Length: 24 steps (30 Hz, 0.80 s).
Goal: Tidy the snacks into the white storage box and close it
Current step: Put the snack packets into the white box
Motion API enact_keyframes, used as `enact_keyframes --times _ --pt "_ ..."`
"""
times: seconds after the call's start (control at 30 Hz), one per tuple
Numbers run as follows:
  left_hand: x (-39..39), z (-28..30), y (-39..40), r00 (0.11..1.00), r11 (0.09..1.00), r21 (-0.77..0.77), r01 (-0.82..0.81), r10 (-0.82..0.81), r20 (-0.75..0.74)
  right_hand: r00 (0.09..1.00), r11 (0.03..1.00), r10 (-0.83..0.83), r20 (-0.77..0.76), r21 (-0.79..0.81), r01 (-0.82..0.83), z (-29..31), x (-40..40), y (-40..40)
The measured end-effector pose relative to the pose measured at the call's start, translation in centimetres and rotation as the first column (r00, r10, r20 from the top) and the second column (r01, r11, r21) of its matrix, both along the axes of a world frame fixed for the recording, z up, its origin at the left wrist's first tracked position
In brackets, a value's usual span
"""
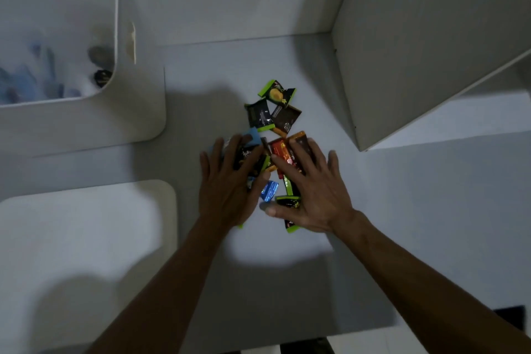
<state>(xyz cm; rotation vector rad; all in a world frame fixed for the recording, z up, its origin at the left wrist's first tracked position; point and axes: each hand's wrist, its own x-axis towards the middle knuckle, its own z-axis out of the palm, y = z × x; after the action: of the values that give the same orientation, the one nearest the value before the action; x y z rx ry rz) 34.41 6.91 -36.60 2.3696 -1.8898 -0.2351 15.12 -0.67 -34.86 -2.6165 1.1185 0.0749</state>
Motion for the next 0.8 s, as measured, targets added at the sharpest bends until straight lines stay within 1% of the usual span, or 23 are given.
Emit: enact_keyframes --times 0.1,0.17,0.27,0.33,0.4,0.5,0.57,0.67,0.73,0.8 --pt "-0.2 -0.1 0.8 0.999 0.999 -0.022 -0.024 0.024 0.024 0.998 0.997 -0.057 0.037 -0.043 0.059 -0.5 -0.9 2.1" --pt "-0.6 -0.3 1.2 0.999 0.996 -0.070 -0.050 0.051 0.011 0.986 0.987 -0.115 0.119 -0.096 0.127 -1.2 -1.1 3.1" --pt "-1.4 -0.6 1.9 0.995 0.988 -0.137 -0.076 0.084 0.055 0.946 0.948 -0.197 0.257 -0.197 0.250 -1.8 -1.1 4.2" --pt "-1.7 -0.4 2.1 0.991 0.982 -0.169 -0.086 0.101 0.085 0.928 0.912 -0.247 0.280 -0.257 0.320 -2.1 -0.9 4.6" --pt "-1.9 -0.3 2.2 0.989 0.977 -0.189 -0.096 0.114 0.091 0.921 0.890 -0.262 0.288 -0.297 0.346 -2.5 -0.9 5.0" --pt "-2.4 -0.8 2.2 0.984 0.967 -0.226 -0.121 0.147 0.102 0.905 0.865 -0.245 0.348 -0.342 0.366 -2.8 -0.9 5.1" --pt "-2.7 -1.1 2.1 0.981 0.950 -0.282 -0.135 0.168 0.093 0.884 0.843 -0.281 0.373 -0.344 0.413 -2.7 -0.6 4.8" --pt "-3.0 -1.4 2.0 0.986 0.922 -0.373 -0.102 0.145 0.088 0.836 0.822 -0.360 0.414 -0.283 0.494 -2.6 0.0 4.1" --pt "-3.1 -1.6 2.0 0.990 0.901 -0.420 -0.104 0.132 0.038 0.810 0.816 -0.368 0.456 -0.260 0.517 -2.8 0.5 3.6" --pt "-2.9 -1.7 2.0 0.991 0.878 -0.460 -0.133 0.124 -0.050 0.784 0.816 -0.378 0.492 -0.223 0.533 -2.9 0.8 3.2"
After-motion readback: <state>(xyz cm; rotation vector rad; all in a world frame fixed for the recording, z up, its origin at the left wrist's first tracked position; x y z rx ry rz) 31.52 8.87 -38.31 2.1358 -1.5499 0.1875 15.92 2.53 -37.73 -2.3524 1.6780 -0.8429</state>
